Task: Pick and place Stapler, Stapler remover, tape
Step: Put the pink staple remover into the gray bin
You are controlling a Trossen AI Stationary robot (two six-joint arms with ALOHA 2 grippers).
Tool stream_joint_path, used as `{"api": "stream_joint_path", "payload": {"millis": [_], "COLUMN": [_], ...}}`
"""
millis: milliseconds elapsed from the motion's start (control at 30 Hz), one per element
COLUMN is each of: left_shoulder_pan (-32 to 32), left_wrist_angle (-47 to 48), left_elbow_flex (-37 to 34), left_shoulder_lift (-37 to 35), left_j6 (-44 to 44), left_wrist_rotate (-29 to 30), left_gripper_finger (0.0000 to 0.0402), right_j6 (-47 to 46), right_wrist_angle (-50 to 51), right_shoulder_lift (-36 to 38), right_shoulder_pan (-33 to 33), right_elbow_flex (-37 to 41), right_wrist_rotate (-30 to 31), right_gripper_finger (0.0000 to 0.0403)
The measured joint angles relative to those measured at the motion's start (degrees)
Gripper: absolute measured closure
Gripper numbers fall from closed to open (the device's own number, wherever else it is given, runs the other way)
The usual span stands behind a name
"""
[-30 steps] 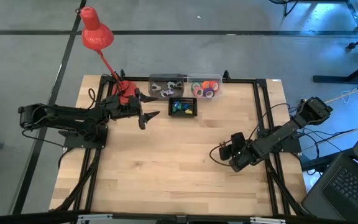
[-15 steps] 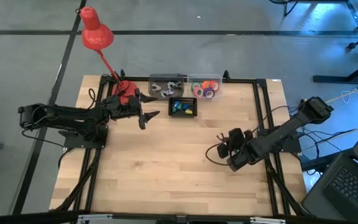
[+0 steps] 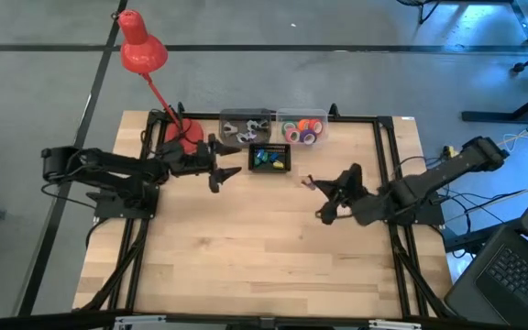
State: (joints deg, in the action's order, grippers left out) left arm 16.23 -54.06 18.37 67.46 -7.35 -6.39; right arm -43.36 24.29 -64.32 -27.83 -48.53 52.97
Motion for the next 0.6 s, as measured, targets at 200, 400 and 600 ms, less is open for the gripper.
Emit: {"api": "stream_joint_path", "payload": {"millis": [200,400,600], "left_shoulder_pan": [-1.95,-5.73,-8.31], "left_wrist_angle": [-18.8,-20.77,-20.66], "left_elbow_flex": [0.88,7.96,13.67], "left_shoulder_lift": [9.17,16.78,22.37], "left_j6": [-1.94,2.01,7.4], "left_wrist_rotate": [-6.1,-7.87,-7.91], "left_gripper_finger": [0.0103,0.0103,0.0103], "right_j6": [24.51,32.44,34.84], "right_wrist_angle": [-20.69,-29.35,-33.87], "right_shoulder_lift": [1.12,-0.75,-3.32], "right_shoulder_pan": [3.65,9.95,14.41], "right_elbow_flex": [0.0,0.09,0.09], "right_wrist_rotate": [-8.36,-15.87,-25.17], "right_gripper_finger": [0.0403,0.0403,0.0403]}}
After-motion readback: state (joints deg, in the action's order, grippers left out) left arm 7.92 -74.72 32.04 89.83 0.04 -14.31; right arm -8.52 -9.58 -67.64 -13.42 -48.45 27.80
